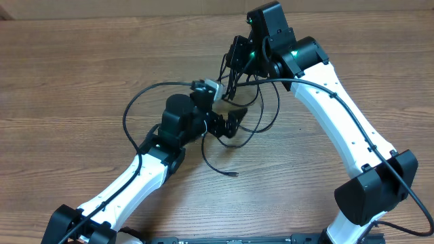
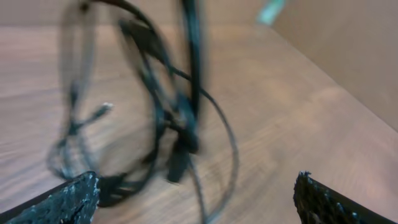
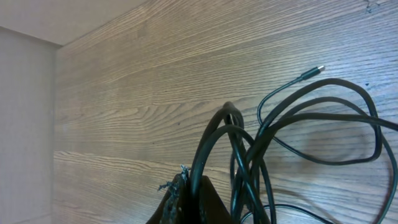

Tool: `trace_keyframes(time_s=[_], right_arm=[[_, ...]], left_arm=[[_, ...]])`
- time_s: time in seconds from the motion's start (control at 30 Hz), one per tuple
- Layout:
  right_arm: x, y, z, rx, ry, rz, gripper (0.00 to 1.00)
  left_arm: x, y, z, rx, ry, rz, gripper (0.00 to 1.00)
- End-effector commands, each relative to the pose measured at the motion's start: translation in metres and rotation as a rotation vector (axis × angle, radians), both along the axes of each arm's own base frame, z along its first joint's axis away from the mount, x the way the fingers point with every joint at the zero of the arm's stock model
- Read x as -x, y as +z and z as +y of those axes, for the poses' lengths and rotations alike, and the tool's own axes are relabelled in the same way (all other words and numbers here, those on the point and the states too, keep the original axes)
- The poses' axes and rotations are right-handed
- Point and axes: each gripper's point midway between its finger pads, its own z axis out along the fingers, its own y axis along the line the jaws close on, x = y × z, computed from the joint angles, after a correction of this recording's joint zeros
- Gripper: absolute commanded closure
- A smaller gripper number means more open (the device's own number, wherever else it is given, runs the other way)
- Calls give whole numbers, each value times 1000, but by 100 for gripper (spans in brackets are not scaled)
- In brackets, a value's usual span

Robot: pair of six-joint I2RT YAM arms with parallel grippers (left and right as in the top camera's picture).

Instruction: Untangle cables

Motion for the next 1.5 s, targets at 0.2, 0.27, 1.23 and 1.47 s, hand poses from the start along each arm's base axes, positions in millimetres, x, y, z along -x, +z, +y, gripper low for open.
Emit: trace_keyframes(time_s=[0.2,0.27,1.23,1.47], right_arm=[[-7,14,-2,-10,-7,-39,96],[-7,14,-2,-10,-7,-39,96],[-7,14,-2,-9,-7,-39,96],[-7,14,-3,48,75,-95,96]], left_arm=[[-43,0,67,-19,489,-2,0],[-45,-3,78,-45,544,-5,0],[-31,-40,106,-157,672,130,0],[-28,-14,98,-89,627,93,0]])
